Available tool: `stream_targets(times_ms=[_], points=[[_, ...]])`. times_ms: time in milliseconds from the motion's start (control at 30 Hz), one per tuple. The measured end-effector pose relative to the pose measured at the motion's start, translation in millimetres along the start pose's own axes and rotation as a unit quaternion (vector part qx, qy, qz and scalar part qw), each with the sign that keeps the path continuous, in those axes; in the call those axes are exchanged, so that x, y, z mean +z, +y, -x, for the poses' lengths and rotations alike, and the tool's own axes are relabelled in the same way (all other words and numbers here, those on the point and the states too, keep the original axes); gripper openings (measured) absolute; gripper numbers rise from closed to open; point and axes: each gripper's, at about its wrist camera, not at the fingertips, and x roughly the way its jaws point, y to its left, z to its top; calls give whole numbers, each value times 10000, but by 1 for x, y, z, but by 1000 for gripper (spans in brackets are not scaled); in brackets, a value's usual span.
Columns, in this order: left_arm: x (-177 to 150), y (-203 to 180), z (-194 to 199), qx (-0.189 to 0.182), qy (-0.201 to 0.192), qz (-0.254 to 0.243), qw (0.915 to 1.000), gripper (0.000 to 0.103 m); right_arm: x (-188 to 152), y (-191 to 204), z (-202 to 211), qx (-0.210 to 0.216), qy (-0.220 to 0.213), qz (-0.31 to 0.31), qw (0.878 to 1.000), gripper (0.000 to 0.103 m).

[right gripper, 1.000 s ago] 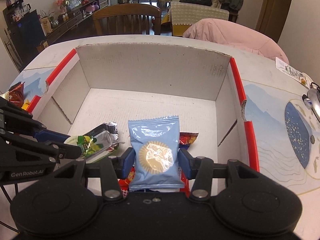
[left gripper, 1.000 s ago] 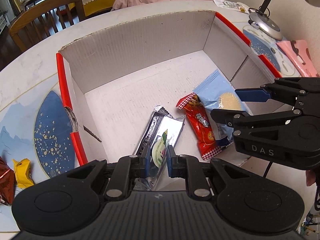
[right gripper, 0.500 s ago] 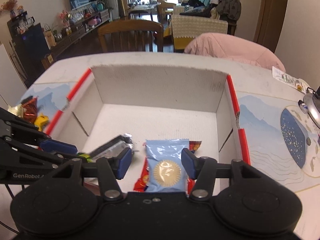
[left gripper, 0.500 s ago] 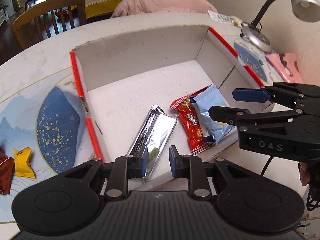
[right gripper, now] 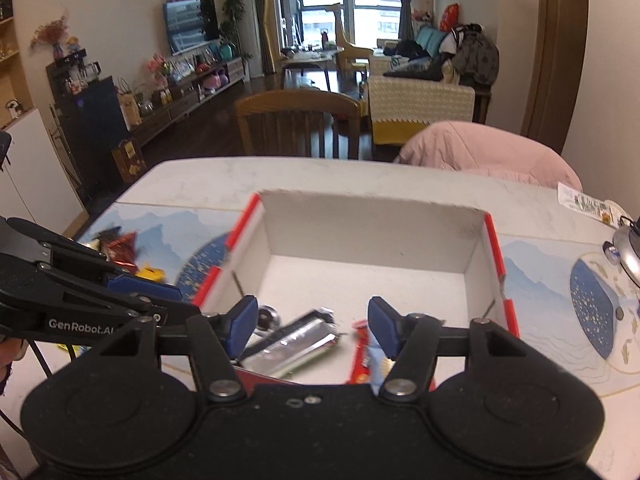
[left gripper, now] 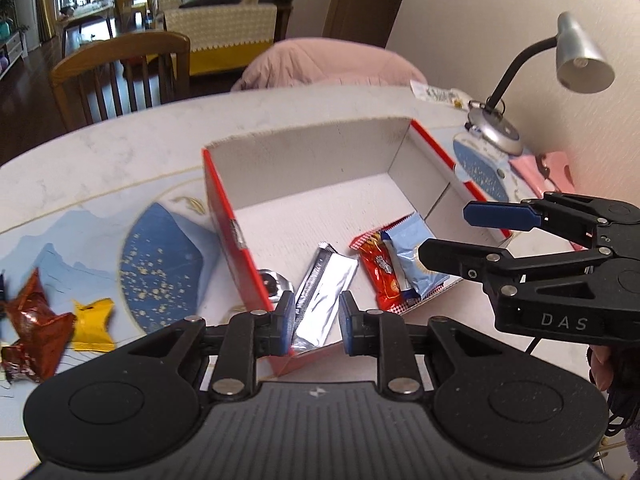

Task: Organize snacks
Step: 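Move both grippers out of the box back over the snack pile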

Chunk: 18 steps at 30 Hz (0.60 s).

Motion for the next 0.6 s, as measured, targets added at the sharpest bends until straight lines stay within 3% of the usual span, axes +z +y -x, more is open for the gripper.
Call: stream_targets(times_ms=[133,267,500,600], points=[[-6,14,19,12,-173,78,9998,27,4,18,8,76,-111,3,9999,62],[-14,31,38,75,-347,153,9993,27,7,37,12,146,-208,-27,9997,77],[-29,62,69,135,-580,311,9977,31,11,76,10,337,-272,55,9990,79],[-39,78,80,202,-685,431,9965,54,11,93,8,426,-261,78,9987,79]])
